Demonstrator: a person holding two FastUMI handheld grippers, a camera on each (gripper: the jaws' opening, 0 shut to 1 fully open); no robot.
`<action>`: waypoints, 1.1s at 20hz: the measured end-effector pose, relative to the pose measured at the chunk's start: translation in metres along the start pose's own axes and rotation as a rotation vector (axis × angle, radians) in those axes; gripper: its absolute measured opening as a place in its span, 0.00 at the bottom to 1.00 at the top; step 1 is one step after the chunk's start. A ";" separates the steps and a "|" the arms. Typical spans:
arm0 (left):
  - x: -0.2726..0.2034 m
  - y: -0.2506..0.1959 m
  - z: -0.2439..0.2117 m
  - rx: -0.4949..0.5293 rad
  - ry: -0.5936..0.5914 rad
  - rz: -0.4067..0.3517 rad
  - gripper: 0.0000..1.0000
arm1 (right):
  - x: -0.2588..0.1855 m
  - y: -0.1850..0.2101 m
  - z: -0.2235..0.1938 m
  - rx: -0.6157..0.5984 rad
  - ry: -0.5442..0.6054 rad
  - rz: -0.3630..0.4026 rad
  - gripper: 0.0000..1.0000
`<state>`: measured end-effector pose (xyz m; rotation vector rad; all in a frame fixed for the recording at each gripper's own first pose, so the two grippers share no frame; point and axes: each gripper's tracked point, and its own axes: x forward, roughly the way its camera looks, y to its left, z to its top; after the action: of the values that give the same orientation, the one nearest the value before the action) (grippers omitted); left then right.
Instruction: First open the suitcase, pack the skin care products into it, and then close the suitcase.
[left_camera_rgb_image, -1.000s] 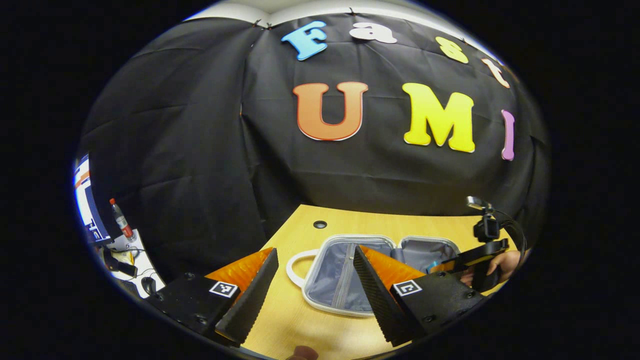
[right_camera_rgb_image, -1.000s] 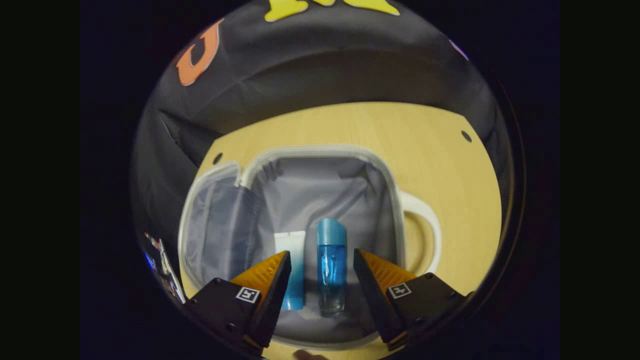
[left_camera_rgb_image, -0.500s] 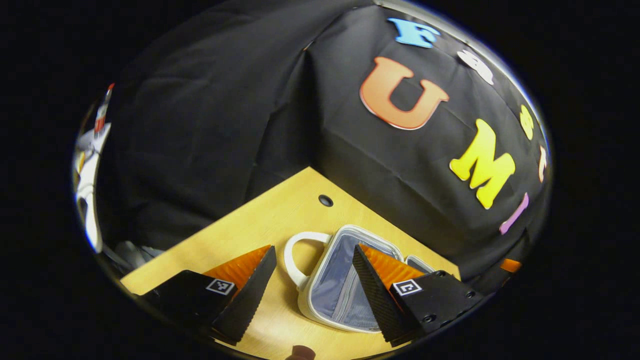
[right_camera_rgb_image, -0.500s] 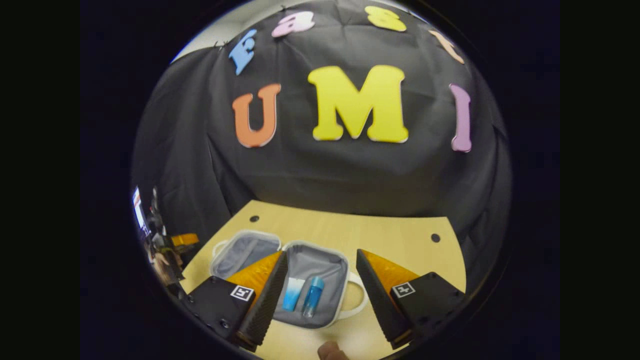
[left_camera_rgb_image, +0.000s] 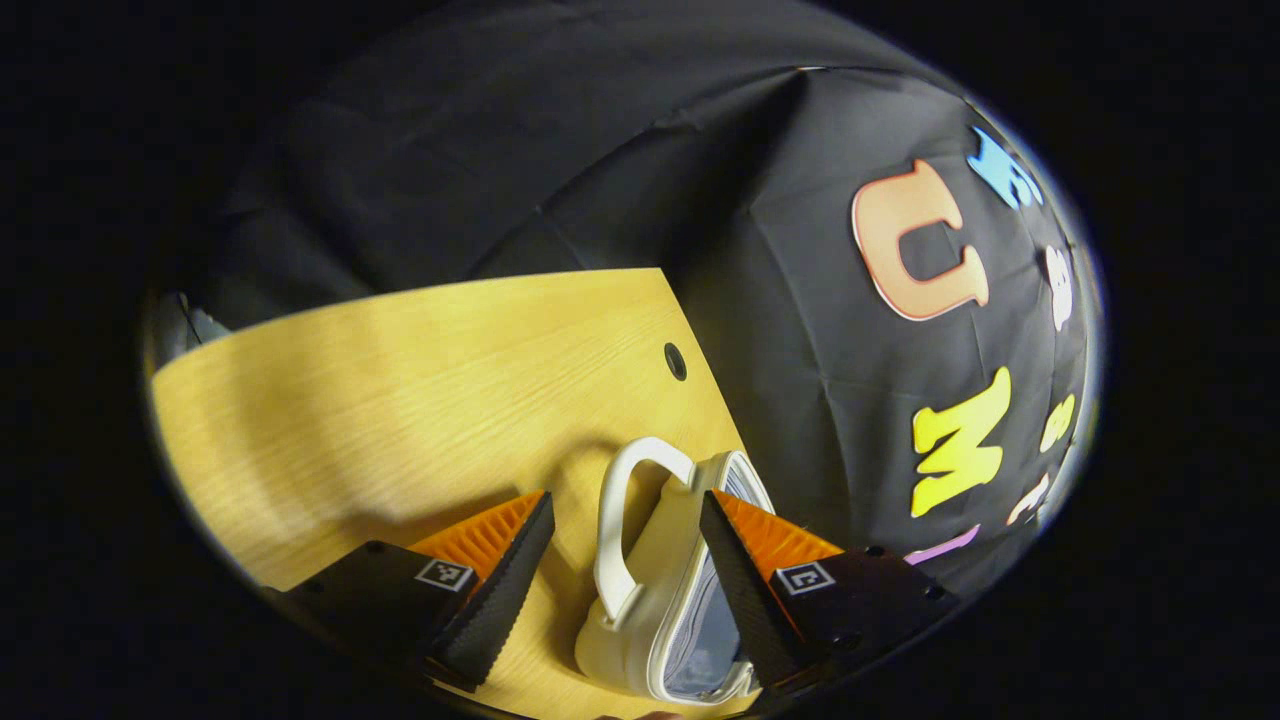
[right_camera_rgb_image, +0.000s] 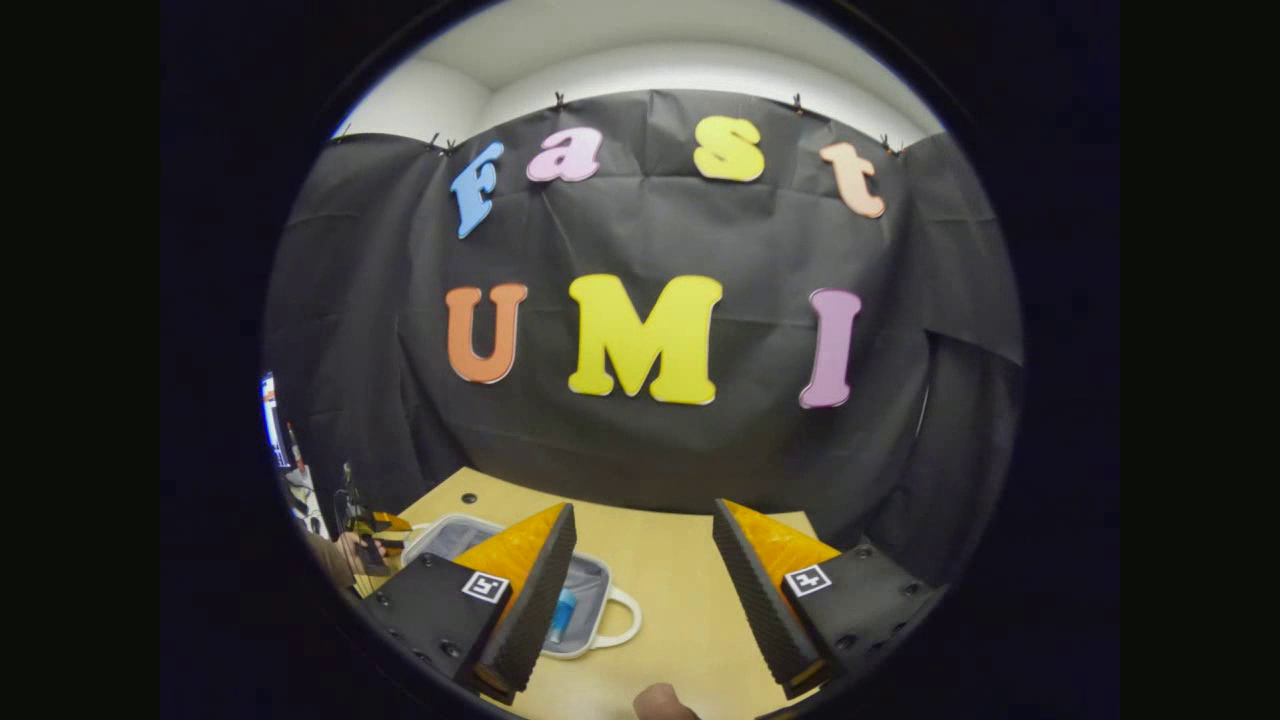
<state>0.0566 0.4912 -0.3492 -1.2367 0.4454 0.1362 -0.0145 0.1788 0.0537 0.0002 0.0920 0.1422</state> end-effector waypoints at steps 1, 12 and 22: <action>0.006 0.004 -0.003 -0.029 0.008 0.002 0.94 | -0.004 -0.003 0.005 -0.018 -0.020 -0.017 0.81; -0.004 -0.031 0.000 0.182 0.003 0.105 0.05 | -0.015 -0.044 -0.006 0.038 -0.022 -0.110 0.80; -0.052 -0.168 -0.007 0.416 -0.107 -0.006 0.03 | -0.021 -0.081 0.007 0.074 -0.078 -0.054 0.79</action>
<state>0.0645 0.4358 -0.1828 -0.8182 0.3550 0.0980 -0.0229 0.0958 0.0616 0.0774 0.0189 0.0848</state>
